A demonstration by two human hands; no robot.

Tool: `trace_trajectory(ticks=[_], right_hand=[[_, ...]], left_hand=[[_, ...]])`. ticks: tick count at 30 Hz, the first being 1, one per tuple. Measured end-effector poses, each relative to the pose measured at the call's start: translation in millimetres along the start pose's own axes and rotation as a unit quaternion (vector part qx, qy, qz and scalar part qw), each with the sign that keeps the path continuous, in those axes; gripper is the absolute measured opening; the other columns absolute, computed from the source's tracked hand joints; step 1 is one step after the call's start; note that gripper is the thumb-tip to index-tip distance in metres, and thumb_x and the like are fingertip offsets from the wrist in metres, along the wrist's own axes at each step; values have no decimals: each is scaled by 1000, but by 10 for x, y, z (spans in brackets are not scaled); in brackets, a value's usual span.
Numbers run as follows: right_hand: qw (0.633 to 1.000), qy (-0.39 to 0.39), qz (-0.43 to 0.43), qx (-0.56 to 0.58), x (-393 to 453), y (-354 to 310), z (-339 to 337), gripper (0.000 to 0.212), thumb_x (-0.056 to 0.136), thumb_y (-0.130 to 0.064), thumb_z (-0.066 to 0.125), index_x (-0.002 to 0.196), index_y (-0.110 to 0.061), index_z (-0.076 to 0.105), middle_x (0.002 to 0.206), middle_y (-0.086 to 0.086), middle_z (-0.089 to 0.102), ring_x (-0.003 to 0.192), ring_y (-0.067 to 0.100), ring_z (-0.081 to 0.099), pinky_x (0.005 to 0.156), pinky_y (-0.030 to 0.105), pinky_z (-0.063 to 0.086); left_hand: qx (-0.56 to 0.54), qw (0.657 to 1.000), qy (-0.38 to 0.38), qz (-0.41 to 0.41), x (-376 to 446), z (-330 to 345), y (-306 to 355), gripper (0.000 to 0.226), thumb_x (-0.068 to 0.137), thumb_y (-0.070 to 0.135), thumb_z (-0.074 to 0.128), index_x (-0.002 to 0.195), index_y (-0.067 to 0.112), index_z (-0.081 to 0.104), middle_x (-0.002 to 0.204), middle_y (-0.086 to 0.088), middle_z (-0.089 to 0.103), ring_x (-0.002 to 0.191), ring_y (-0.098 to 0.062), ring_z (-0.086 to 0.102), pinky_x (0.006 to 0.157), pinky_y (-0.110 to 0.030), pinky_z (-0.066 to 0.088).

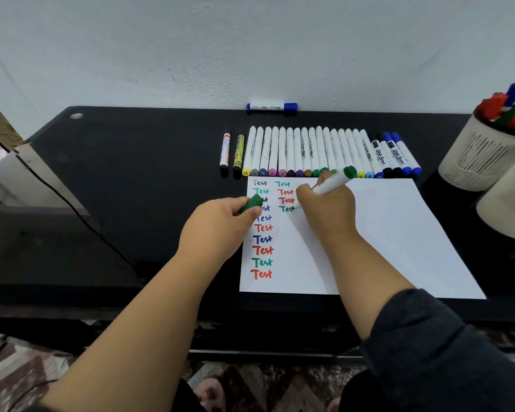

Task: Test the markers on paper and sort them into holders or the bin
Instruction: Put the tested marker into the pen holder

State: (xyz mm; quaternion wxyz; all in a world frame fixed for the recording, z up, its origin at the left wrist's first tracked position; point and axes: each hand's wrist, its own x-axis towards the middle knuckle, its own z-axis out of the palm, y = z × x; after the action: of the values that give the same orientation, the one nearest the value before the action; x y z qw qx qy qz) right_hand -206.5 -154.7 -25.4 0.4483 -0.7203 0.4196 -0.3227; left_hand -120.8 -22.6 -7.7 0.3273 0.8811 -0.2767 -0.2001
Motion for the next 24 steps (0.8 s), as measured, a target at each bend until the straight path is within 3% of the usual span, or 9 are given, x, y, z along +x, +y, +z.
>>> trace_trajectory(ticks=[2,7,12,16,19,22,24], right_hand=[[1000,6,-1,-8,2,-2,-2,33,82,-8,51,64,-17,26,59,-3,28,54,12,27,52,25,23],[1000,11,5,8,12,-8,-15,33,83,-8,51,64,-17,26,59,-3,29,53,12,28,51,25,24],[1000,-11,10,11,1,-13,-25,34,81,-5,50,64,-18,24,59,-4,26,52,11,25,50,23,21],[996,2,47,73,23,-42,-83,33,82,-7,52,63,-18,27,58,-4,32,53,11,29,51,24,25],[981,-8,75,179,52,-88,-147,34,80,-6,56,61,-19,31,55,-1,35,48,12,29,50,24,25],[962,-59,71,256,15,-148,-181,39,83,-3,59,59,-18,31,44,-5,36,39,9,27,41,19,24],[956,-82,68,274,-31,-178,-173,43,84,-4,61,59,-19,30,44,-6,34,38,8,26,39,18,23]], left_hand=[[2,1000,-1,5,-11,-2,8,42,93,44,51,133,35,50,83,23,52,70,-2,56,56,-20,44],[18,1000,3,8,-10,-1,8,43,92,46,51,134,35,49,114,14,62,73,-4,58,63,-23,51],[21,1000,6,11,-30,-3,7,44,92,46,52,134,35,49,121,13,61,75,-4,58,66,-25,52],[-8,1000,-4,13,-44,-16,1,42,91,43,55,132,34,52,118,13,62,80,-4,59,73,-31,55],[-70,997,-17,10,-63,-25,4,42,88,39,60,129,31,55,118,13,62,76,2,53,66,-19,48],[-125,991,-37,8,-91,-38,23,40,86,35,64,126,30,59,94,25,60,67,9,53,52,-7,41],[-140,989,-50,10,-99,-41,37,40,85,34,66,124,30,60,90,26,57,68,10,53,50,-8,39]])
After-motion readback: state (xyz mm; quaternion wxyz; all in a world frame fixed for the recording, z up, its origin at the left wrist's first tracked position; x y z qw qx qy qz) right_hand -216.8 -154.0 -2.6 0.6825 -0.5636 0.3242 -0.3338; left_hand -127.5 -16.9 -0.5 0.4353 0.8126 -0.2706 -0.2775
